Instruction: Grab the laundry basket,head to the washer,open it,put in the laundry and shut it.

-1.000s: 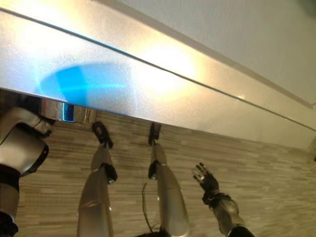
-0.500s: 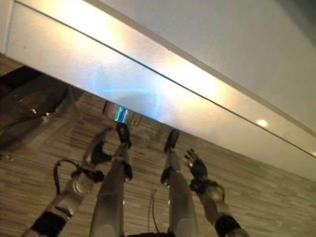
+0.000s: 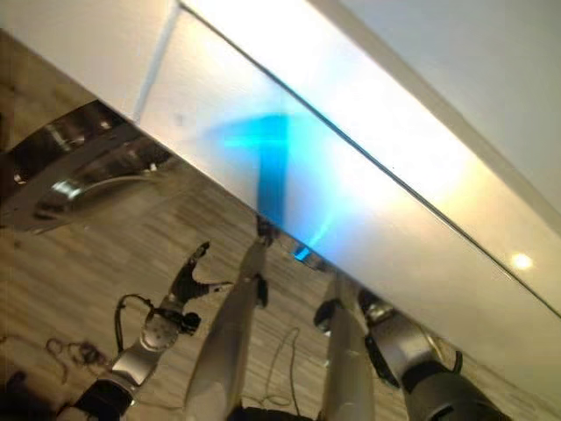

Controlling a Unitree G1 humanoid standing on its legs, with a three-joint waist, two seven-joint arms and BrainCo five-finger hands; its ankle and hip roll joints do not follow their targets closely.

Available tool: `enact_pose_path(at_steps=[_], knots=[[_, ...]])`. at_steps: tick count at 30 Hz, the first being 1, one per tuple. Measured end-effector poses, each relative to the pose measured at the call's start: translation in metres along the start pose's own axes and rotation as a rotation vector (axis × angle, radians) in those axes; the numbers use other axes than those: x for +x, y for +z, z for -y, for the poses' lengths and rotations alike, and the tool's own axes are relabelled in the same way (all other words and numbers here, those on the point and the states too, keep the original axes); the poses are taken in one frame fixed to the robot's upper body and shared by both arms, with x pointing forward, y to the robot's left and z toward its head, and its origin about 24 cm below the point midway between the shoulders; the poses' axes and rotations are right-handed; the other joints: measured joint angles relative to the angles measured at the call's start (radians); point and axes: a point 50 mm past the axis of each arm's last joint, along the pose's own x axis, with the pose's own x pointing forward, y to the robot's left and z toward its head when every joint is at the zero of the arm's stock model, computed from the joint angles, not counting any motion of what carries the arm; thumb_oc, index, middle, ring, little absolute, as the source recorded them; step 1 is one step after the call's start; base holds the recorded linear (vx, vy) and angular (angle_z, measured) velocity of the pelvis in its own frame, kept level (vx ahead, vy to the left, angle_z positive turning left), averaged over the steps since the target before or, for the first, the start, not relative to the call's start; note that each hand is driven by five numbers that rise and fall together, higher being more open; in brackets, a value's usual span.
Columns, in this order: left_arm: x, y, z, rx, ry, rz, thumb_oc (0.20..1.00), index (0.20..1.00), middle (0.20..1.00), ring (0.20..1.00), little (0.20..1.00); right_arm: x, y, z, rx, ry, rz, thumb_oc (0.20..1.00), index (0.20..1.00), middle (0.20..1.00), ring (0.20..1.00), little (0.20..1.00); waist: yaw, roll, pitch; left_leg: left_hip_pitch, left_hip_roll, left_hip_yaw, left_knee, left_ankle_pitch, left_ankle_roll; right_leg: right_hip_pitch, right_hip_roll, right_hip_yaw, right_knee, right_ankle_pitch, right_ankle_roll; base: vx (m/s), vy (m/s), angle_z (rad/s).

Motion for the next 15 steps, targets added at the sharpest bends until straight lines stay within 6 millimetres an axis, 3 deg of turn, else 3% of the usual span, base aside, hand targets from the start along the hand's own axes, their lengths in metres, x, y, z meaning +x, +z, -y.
enact_pose_path(at_steps=[1, 8, 10, 15], knots=[[0.0, 0.002, 0.001, -0.013, -0.005, 0.006, 1.0, 1.0, 1.0, 1.0, 1.0, 0.002, 0.005, -0.002, 0.011, -0.003, 0.004, 1.0, 1.0, 1.0, 1.0, 1.0, 0.001, 0.021, 0.0, 0.0, -0.006, -0.024, 0.0, 0.0, 0.0, 0.01, -0.003, -0.02, 0.01, -0.014, 0.004, 0.03, -0.008, 0.32], [-0.001, 0.003, 0.013, -0.019, -0.052, 0.021, 1.0, 1.0, 1.0, 1.0, 1.0, 0.01, 0.03, 0.004, 0.088, -0.074, 0.025, 1.0, 1.0, 1.0, 1.0, 1.0, 0.044, 0.031, -0.003, -0.008, -0.009, -0.065, 0.01, 0.0, -0.001, -0.005, -0.014, -0.05, 0.096, -0.083, 0.007, 0.03, -0.019, 0.15], [-0.002, 0.002, 0.015, -0.016, -0.063, 0.02, 1.0, 1.0, 1.0, 1.0, 1.0, 0.013, 0.042, 0.005, 0.103, -0.086, 0.049, 1.0, 1.0, 1.0, 1.0, 1.0, 0.044, 0.051, -0.005, -0.021, -0.008, -0.092, 0.011, 0.003, -0.006, -0.013, -0.015, -0.077, 0.128, -0.107, 0.007, 0.03, -0.01, 0.24], [-0.004, 0.001, 0.02, -0.01, -0.085, 0.015, 1.0, 1.0, 1.0, 1.0, 1.0, 0.017, 0.065, 0.013, 0.244, -0.142, 0.088, 1.0, 1.0, 1.0, 1.0, 1.0, 0.064, 0.054, -0.005, -0.046, -0.023, -0.112, 0.011, 0.009, -0.013, -0.084, -0.063, -0.091, 0.273, -0.18, 0.005, 0.02, 0.0, 0.16]])
